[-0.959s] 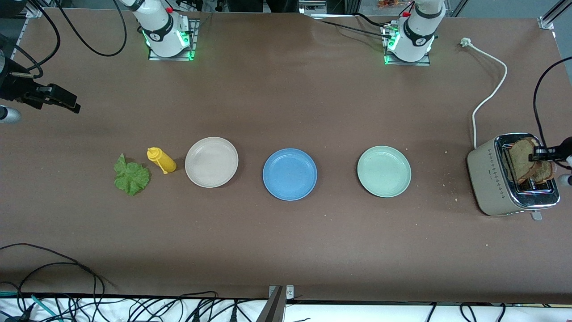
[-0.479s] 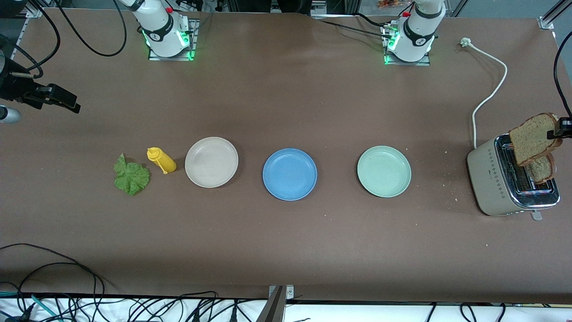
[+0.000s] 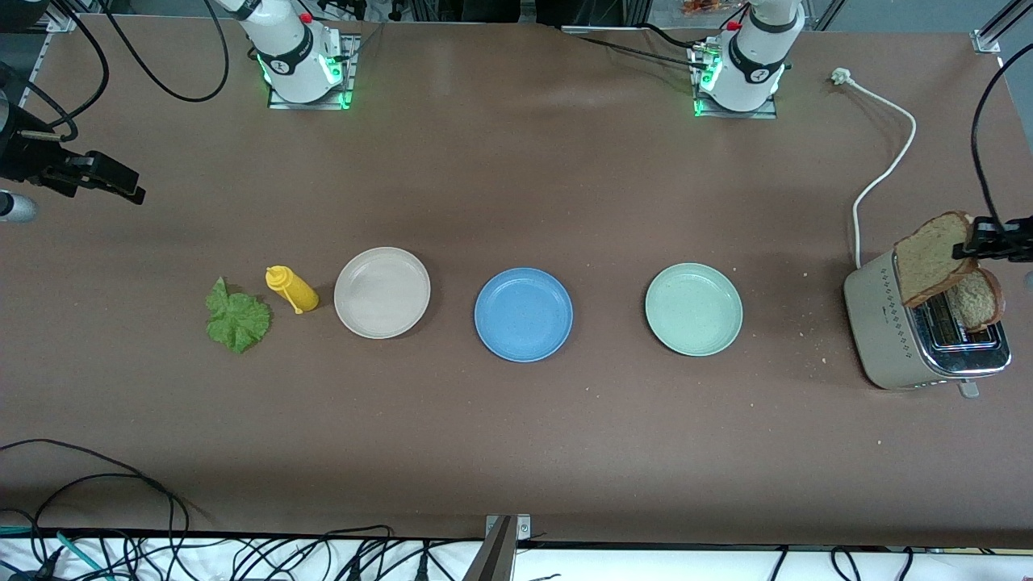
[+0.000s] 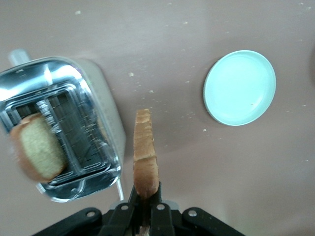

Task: Make sandwich in blue plate with both arms
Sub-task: 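Lift the bread slice out of the toaster with the left gripper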

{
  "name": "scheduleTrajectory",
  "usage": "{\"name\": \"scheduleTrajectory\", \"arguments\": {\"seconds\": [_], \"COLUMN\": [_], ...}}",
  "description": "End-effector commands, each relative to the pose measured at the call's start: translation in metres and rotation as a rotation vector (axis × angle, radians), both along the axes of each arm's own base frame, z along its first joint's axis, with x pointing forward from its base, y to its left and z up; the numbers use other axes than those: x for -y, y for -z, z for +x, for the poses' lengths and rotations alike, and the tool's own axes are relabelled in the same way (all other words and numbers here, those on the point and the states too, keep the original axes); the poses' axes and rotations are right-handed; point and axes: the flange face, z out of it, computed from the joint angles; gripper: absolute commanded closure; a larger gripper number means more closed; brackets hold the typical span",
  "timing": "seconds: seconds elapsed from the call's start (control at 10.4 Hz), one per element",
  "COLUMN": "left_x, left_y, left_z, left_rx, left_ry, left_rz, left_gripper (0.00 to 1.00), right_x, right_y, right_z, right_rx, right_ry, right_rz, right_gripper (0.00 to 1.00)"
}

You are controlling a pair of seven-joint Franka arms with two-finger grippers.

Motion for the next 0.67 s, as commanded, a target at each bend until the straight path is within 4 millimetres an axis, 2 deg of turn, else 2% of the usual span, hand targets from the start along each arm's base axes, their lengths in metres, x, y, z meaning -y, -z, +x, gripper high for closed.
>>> {"name": "scheduleTrajectory", "arguments": {"seconds": [0.0,0.1,0.29,0.38,0.58], "left_x": [0.043,0.072,0.126,0.148,0.19], "left_y": [0.019,0.018,0.021,0.029,0.059], "left_z": [0.018,0.024,0.022,0.021,0.028], "left_rx": [-0.012,0.013,-0.009,-0.033,-0.032], "left_ry": [0.037,0.038,0.013,-0.033,-0.133], "left_rz": [-0.132,-0.144,-0.168,-0.251,-0.431], "left_gripper": [1.0,1.0,1.0,1.0,1.0], "right_x": [0.002,0.002,0.002,0.002,0.002], "right_y": [-0.005,-0.005,-0.005,-0.005,-0.005], "right_z": [-0.002,-0.001,-0.001,-0.001,-0.001], "right_rx": [-0.007,-0.006,-0.006,-0.006,-0.006], "right_ry": [-0.006,-0.006,-0.006,-0.006,-0.006], "right_rz": [-0.003,-0.003,-0.003,-0.003,-0.002], "right_gripper": [0.0,0.0,0.0,0.0,0.0]}}
